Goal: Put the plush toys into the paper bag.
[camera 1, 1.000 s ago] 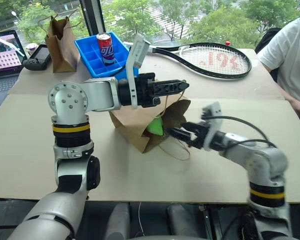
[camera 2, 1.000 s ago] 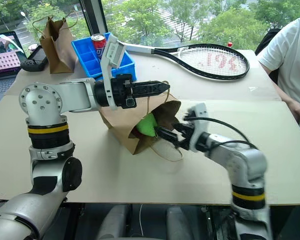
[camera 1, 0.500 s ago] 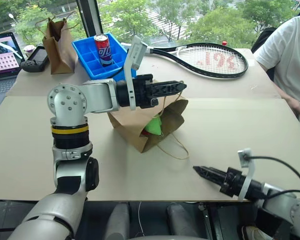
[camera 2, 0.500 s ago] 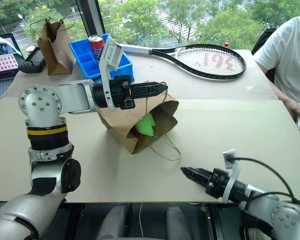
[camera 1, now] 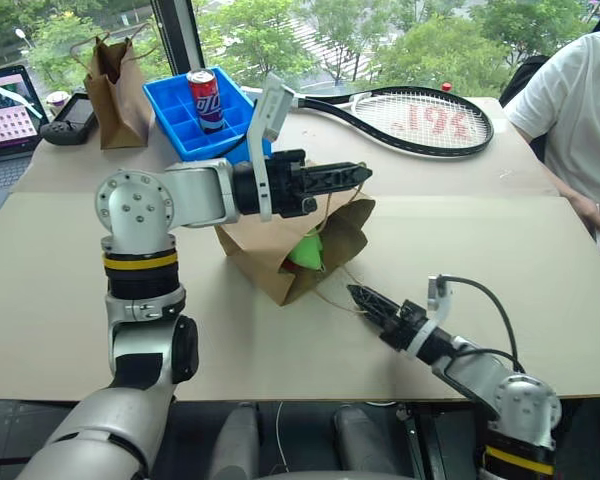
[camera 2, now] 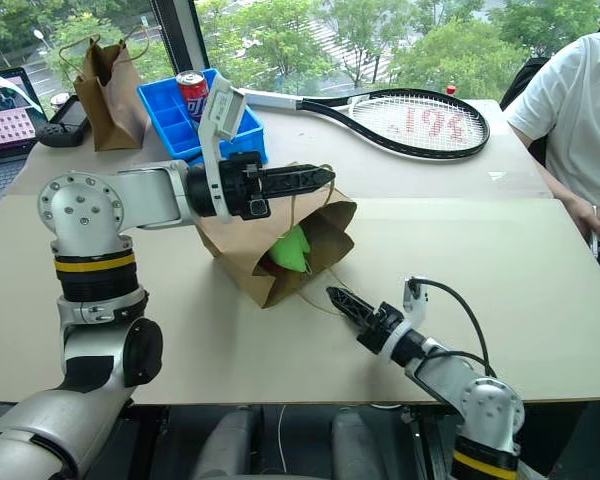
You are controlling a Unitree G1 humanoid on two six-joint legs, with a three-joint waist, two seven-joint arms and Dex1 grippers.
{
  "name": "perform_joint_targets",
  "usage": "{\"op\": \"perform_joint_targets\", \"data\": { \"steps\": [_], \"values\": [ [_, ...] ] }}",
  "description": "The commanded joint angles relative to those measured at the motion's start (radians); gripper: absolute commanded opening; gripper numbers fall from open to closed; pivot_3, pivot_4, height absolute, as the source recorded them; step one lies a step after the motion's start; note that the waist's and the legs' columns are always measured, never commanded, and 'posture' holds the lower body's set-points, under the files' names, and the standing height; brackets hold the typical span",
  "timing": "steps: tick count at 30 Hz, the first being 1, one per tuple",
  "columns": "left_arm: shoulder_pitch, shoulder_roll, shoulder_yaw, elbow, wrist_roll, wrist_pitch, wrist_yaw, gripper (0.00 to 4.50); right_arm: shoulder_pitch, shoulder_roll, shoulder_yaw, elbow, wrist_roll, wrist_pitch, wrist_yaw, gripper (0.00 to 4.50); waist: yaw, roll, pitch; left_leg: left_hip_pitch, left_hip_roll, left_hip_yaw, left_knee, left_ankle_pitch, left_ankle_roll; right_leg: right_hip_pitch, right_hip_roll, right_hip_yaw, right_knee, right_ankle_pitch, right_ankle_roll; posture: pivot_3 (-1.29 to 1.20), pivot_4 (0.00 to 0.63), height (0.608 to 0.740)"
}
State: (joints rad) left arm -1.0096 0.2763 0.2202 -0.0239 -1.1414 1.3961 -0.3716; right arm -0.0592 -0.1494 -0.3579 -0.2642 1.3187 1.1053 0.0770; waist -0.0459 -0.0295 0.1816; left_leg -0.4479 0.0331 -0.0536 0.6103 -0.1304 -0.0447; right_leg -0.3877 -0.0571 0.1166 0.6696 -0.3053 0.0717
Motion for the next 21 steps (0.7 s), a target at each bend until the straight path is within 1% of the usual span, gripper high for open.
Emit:
{"op": "perform_joint_targets", "data": {
  "steps": [1, 2, 4, 5, 7, 8, 11, 13, 17, 21],
  "values": [
    [-0.007, 0.017, 0.020, -0.033, -0.016, -0.021, -0.003, 0.00, -0.045, -0.015, -0.026, -0.071, 0.114, -0.063, 0.058, 2.25, 0.000, 0.000, 0.000, 0.000, 0.000, 0.000, 0.000, 0.000, 0.000, 0.000, 0.000, 0.000, 0.000, 0.000, 0.000, 0.00, 0.150, 0.740],
    [-0.007, 0.023, 0.019, -0.034, -0.011, -0.026, -0.006, 0.00, -0.064, -0.021, -0.043, -0.085, 0.164, -0.080, 0.070, 2.06, 0.000, 0.000, 0.000, 0.000, 0.000, 0.000, 0.000, 0.000, 0.000, 0.000, 0.000, 0.000, -0.001, 0.000, 0.000, 0.00, 0.150, 0.740],
    [-0.011, 0.036, 0.015, -0.035, 0.000, -0.039, -0.017, 0.00, -0.099, -0.041, -0.061, -0.104, 0.254, -0.107, 0.079, 1.28, -0.002, 0.000, 0.000, -0.001, 0.000, 0.000, 0.000, 0.000, 0.000, 0.000, 0.000, 0.000, -0.001, 0.000, 0.000, 0.00, 0.150, 0.740],
    [-0.018, 0.045, 0.015, -0.028, 0.008, -0.049, -0.024, 0.00, -0.132, -0.067, -0.058, -0.112, 0.294, -0.113, 0.071, 1.07, -0.002, 0.000, 0.000, -0.001, 0.000, 0.000, 0.000, 0.000, 0.000, 0.000, 0.000, 0.000, -0.001, 0.000, 0.000, 0.00, 0.150, 0.740],
    [-0.033, 0.066, 0.012, -0.010, 0.031, -0.075, -0.041, 0.00, -0.211, -0.125, -0.038, -0.124, 0.334, -0.118, 0.062, 0.27, -0.002, 0.000, 0.000, -0.001, 0.000, 0.000, 0.000, 0.000, 0.000, 0.000, 0.000, -0.001, -0.001, 0.000, 0.000, 0.00, 0.150, 0.740],
    [-0.039, 0.077, 0.010, -0.001, 0.043, -0.090, -0.051, 0.00, -0.252, -0.146, -0.025, -0.122, 0.344, -0.125, 0.054, 0.03, -0.003, 0.000, 0.000, -0.001, 0.000, 0.000, 0.000, 0.000, 0.000, 0.000, 0.000, -0.001, -0.001, 0.000, 0.000, 0.00, 0.150, 0.740],
    [-0.050, 0.112, -0.002, 0.022, 0.084, -0.145, -0.098, 0.00, -0.362, -0.172, 0.013, -0.081, 0.338, -0.156, 0.030, 0.03, -0.005, 0.000, 0.000, 0.000, 0.000, 0.000, -0.001, 0.000, 0.000, 0.000, 0.000, 0.000, -0.001, 0.000, 0.000, 0.00, 0.150, 0.740],
    [-0.067, 0.131, 0.007, 0.057, 0.120, -0.185, -0.097, 0.00, -0.459, -0.178, 0.051, -0.039, 0.312, -0.165, 0.027, 0.03, -0.002, 0.000, 0.000, 0.000, 0.001, -0.001, -0.002, 0.000, 0.000, 0.000, 0.001, -0.001, -0.001, 0.000, 0.000, 0.00, 0.150, 0.740],
    [-0.061, 0.173, 0.013, 0.051, 0.144, -0.206, -0.115, 0.00, -0.638, -0.189, 0.095, 0.035, 0.310, -0.177, -0.005, 0.03, -0.002, 0.000, 0.000, -0.002, 0.000, 0.000, -0.002, 0.000, 0.000, -0.001, 0.000, 0.000, -0.003, 0.000, 0.000, 0.00, 0.150, 0.740],
    [-0.052, 0.202, 0.026, 0.046, 0.155, -0.208, -0.108, 0.00, -0.692, -0.214, 0.098, 0.065, 0.355, -0.168, -0.040, 0.03, 0.007, 0.000, 0.000, -0.004, 0.001, -0.001, -0.003, 0.000, 0.000, -0.002, 0.000, -0.003, -0.004, 0.001, 0.000, 0.00, 0.150, 0.740]
  ]
}}
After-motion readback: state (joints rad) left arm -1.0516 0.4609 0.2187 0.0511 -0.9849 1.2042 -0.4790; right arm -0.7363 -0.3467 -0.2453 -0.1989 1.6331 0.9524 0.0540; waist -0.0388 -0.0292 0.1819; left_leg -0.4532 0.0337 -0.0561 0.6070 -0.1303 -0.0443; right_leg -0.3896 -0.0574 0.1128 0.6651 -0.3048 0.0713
